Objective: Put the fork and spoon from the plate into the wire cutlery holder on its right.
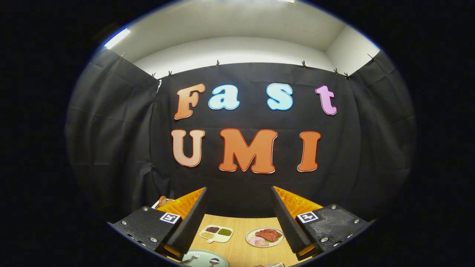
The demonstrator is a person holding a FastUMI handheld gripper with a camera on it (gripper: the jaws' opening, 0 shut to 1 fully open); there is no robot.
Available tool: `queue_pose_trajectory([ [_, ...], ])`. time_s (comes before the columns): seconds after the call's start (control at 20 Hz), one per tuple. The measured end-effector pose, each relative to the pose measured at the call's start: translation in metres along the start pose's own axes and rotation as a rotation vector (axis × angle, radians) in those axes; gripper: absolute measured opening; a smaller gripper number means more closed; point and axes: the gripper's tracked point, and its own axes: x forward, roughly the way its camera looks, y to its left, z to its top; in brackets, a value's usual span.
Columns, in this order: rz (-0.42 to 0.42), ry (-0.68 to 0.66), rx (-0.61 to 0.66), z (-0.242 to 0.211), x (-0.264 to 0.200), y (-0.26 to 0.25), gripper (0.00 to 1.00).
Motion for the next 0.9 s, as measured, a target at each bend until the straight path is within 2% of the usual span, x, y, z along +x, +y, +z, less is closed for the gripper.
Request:
queue_pose_trajectory([
  [0.1, 0.01, 0.08, 0.009, -0.027, 0.002, 0.008, 0.98],
  [0.5, 0.132, 0.477, 0.055, -0.14, 0.001, 0.064, 0.99],
  [0.7, 0.158, 0.732, 0.094, -0.209, -0.012, 0.084, 0.98],
  [0.9, 0.163, 0.92, 0.081, -0.261, -0.031, 0.091, 0.98],
])
